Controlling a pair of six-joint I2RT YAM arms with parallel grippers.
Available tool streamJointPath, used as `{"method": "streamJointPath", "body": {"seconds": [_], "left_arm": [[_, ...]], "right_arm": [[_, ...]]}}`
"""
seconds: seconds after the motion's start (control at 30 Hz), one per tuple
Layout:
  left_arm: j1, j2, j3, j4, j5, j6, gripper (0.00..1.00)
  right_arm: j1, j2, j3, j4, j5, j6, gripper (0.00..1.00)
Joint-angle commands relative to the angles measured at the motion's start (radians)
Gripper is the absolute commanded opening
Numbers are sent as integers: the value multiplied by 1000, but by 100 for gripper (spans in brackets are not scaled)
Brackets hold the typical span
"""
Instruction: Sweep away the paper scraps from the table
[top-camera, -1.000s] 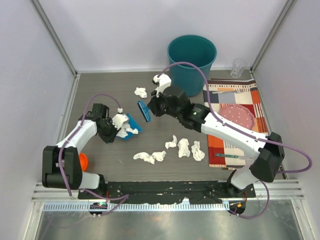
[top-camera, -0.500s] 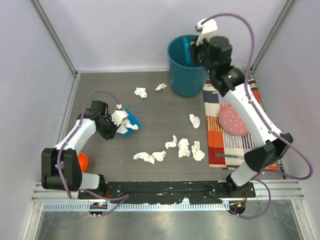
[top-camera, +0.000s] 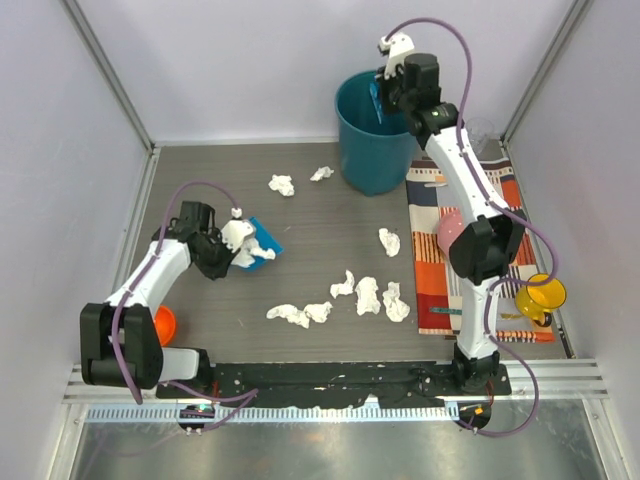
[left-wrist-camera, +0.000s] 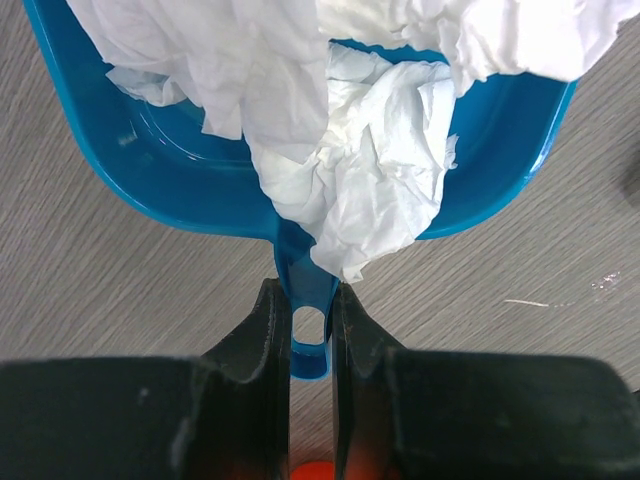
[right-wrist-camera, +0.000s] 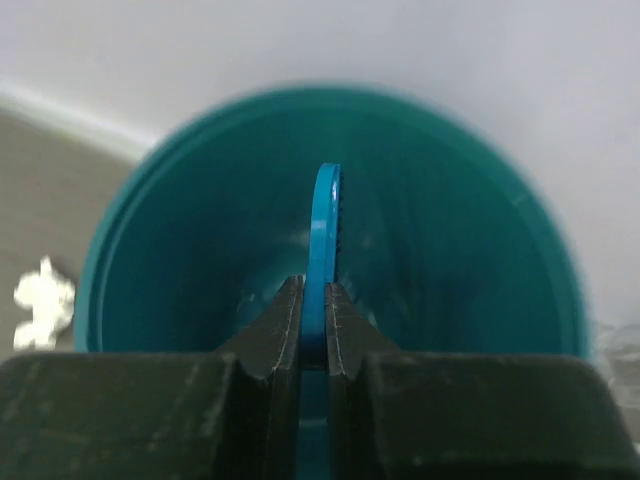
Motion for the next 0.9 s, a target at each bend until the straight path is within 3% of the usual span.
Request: {"method": "streamJointPath", "body": {"seconds": [0.0, 0.17, 0.43, 0.87], "left_arm": [[2, -32, 60, -38, 2, -29, 0], [2, -21, 147, -94, 8, -46, 0], [4, -55, 205, -149, 10, -38, 0], [1, -53, 264, -193, 24, -43, 0]], "right_arm": [[6, -34, 7, -103, -104, -1, 1], [3, -54, -23, -194, -180, -33, 1], [-11, -16, 63, -387, -354, -4, 1], [-15, -57, 57, -496, -443, 56, 1]]}}
